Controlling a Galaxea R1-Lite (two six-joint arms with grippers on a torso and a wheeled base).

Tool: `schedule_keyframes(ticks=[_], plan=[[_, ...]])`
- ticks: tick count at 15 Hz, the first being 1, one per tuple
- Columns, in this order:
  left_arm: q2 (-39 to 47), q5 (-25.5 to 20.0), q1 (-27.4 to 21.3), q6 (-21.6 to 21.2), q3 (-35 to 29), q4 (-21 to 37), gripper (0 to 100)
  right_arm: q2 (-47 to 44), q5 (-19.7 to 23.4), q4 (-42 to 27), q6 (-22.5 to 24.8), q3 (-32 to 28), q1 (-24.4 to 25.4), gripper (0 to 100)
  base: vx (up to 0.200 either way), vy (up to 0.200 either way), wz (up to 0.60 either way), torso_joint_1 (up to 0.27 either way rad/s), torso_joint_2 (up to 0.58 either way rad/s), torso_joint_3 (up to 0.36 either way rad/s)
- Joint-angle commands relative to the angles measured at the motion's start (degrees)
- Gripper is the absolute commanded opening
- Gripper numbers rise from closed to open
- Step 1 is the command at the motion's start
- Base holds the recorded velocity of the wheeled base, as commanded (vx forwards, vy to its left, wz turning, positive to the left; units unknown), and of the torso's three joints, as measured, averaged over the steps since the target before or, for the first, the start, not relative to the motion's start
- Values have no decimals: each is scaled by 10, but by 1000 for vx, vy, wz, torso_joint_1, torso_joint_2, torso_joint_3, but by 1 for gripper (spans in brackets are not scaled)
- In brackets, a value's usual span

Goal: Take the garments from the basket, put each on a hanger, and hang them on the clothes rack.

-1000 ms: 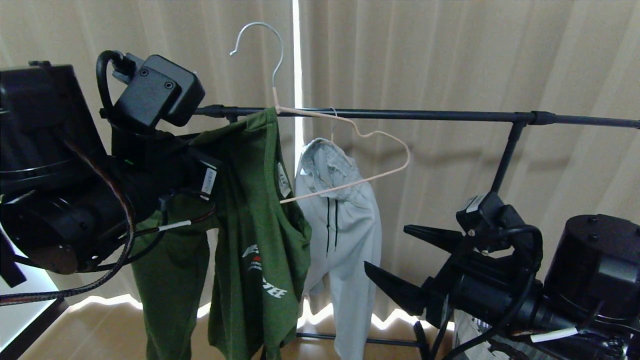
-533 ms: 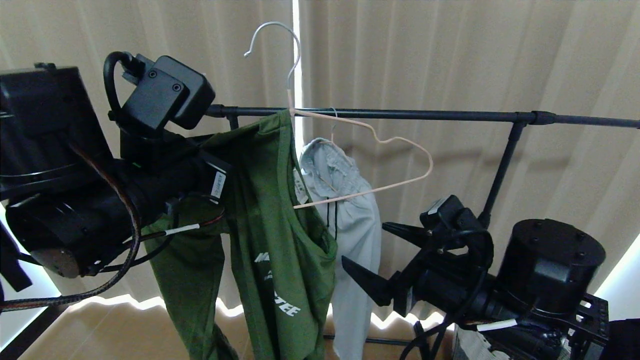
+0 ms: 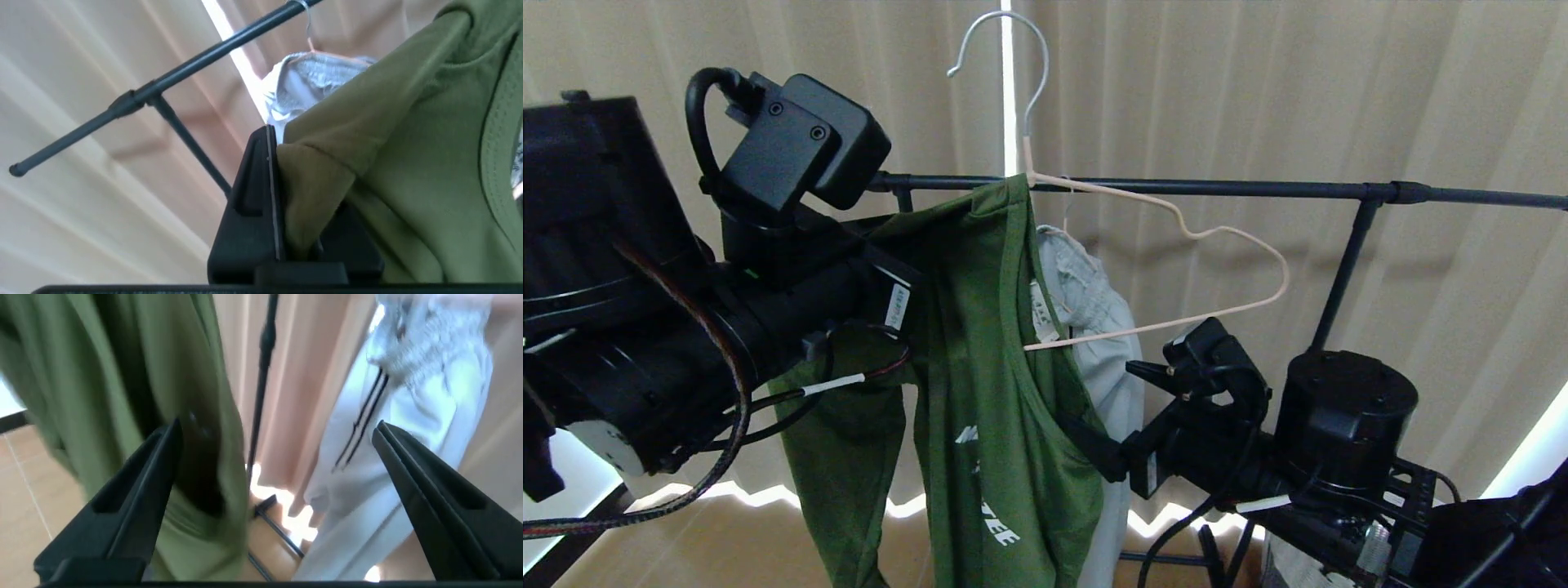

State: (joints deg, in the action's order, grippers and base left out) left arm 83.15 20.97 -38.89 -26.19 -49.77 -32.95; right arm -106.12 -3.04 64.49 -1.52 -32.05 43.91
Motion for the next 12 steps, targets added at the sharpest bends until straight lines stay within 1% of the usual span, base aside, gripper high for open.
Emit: schedule_keyframes(ticks=[1,3,6,7,10,12], plan=[[-10,0,-1,0,1,-1,0,-15,-4,1,-1,3,-7,100,0,0,0,0,0,0],[-14,0,-1,-1,7,-1,0,-22,-5,0,-1,6,-16,100,0,0,0,0,0,0],[-19,0,-1,0,9,-1,0,-27,-8,0,-1,26,-23,100,0,0,0,0,0,0],[-19,0,-1,0,7,-1,0,-26,-10,0,-1,27,-24,0,0,0,0,0,0,0],[-20,0,0,0,6,-1,0,-24,-23,0,-1,38,-30,0,0,0,0,0,0,0],[-20,3,8,-2,7,-1,0,-15,-37,0,0,59,-50,0,0,0,0,0,0,0]])
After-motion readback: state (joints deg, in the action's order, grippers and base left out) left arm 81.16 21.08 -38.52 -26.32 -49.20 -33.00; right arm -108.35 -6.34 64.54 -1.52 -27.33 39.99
